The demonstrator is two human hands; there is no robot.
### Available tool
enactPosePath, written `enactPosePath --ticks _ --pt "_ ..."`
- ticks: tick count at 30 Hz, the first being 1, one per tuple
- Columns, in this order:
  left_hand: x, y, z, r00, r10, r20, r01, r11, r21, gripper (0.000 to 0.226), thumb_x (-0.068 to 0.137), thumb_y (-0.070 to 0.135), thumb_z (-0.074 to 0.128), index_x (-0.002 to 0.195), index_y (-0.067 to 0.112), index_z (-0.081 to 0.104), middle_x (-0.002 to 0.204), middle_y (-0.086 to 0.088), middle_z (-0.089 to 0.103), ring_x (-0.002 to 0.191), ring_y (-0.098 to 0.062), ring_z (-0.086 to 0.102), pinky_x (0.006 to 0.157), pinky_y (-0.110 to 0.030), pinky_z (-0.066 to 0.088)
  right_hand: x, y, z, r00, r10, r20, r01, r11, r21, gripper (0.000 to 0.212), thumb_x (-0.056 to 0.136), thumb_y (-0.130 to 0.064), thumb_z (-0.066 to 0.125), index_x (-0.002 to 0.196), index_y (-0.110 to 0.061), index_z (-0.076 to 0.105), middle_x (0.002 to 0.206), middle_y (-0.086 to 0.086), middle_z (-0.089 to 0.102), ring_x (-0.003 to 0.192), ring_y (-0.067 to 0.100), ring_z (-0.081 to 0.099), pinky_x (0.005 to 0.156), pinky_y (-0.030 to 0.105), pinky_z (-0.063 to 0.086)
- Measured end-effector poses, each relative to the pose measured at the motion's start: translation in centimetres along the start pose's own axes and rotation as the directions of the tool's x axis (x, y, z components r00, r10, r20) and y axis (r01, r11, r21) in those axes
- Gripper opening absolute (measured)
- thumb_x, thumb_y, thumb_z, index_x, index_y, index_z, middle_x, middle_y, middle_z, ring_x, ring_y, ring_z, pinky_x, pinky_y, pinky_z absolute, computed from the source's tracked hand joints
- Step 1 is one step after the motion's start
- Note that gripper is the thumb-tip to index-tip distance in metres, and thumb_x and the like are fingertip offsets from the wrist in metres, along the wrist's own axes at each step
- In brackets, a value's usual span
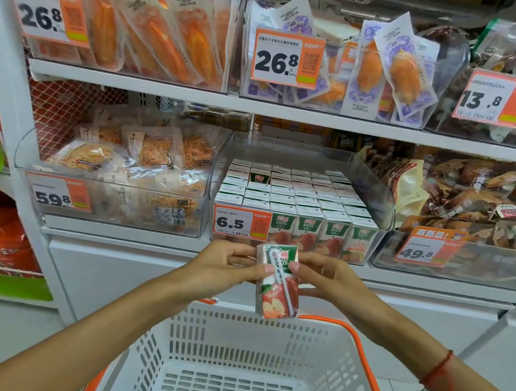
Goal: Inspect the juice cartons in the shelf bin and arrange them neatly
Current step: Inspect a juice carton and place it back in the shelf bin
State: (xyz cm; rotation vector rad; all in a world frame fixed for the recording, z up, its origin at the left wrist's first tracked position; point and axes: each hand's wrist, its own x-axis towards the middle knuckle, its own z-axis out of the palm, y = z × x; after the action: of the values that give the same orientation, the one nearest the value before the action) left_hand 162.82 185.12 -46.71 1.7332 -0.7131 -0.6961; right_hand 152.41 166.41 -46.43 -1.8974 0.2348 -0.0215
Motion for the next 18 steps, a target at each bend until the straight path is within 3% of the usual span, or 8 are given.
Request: enactPosePath --ticks 3,7,10,13,16,18 --pt "0.1 0.0 -0.2 0.998 -0.019 -0.053 0.014 0.996 -0.091 0.023 0.086 0.039 0.068 0.109 0.034 0.069 0.100 0.014 0.075 0.098 0.000 0.068 0.083 -0.015 0.051 -0.4 0.0 -0.1 0.990 0.021 0.141 -0.028 0.998 0.051 0.036 0.089 -0.033 0.063 0.124 -0.024 0.064 0.114 -0.003 0.073 0.108 0.012 0.067 0.095 0.029 0.052" --pt "-0.1 -0.1 0.3 0.987 -0.067 -0.147 0.033 0.974 -0.223 0.022 0.086 0.033 0.069 0.108 0.029 0.069 0.096 0.008 0.077 0.093 -0.004 0.071 0.092 -0.026 0.051 -0.1 0.1 0.3 0.998 -0.041 -0.039 0.046 0.993 0.111 0.037 0.074 -0.034 0.075 0.108 -0.019 0.071 0.094 0.002 0.076 0.091 0.015 0.072 0.079 0.022 0.054" --pt "-0.2 -0.1 1.0 0.969 -0.105 -0.225 0.045 0.966 -0.256 0.020 0.084 0.031 0.073 0.104 0.028 0.072 0.091 0.011 0.077 0.088 -0.001 0.072 0.087 -0.026 0.053 0.1 0.1 1.2 0.961 -0.118 -0.249 0.100 0.991 -0.084 0.030 0.072 -0.026 0.084 0.100 -0.024 0.073 0.079 -0.007 0.075 0.072 0.013 0.072 0.068 0.031 0.059" --pt "-0.3 0.3 1.9 0.973 -0.123 -0.193 0.069 0.962 -0.263 0.024 0.079 0.041 0.075 0.100 0.030 0.074 0.092 0.014 0.076 0.092 0.000 0.070 0.086 -0.024 0.054 -0.1 0.2 2.3 0.902 -0.275 -0.334 0.169 0.934 -0.314 0.034 0.064 -0.034 0.087 0.092 -0.035 0.068 0.076 -0.013 0.073 0.067 0.006 0.068 0.062 0.026 0.057" --pt "-0.2 0.2 1.9 0.945 -0.151 -0.291 0.084 0.970 -0.230 0.023 0.073 0.042 0.079 0.092 0.029 0.075 0.085 0.013 0.077 0.092 -0.004 0.070 0.086 -0.027 0.054 -0.2 0.2 2.8 0.914 -0.298 -0.275 0.185 0.910 -0.372 0.047 0.060 -0.045 0.087 0.100 -0.029 0.068 0.083 -0.010 0.071 0.071 0.006 0.066 0.067 0.026 0.057" --pt "-0.3 0.2 1.2 0.945 -0.134 -0.297 0.071 0.974 -0.216 0.021 0.071 0.043 0.080 0.087 0.031 0.076 0.085 0.013 0.077 0.088 -0.002 0.071 0.082 -0.025 0.052 -0.2 -0.3 2.4 0.962 -0.212 -0.175 0.163 0.953 -0.256 0.050 0.062 -0.049 0.082 0.105 -0.026 0.069 0.094 -0.007 0.073 0.079 0.008 0.069 0.079 0.037 0.058"
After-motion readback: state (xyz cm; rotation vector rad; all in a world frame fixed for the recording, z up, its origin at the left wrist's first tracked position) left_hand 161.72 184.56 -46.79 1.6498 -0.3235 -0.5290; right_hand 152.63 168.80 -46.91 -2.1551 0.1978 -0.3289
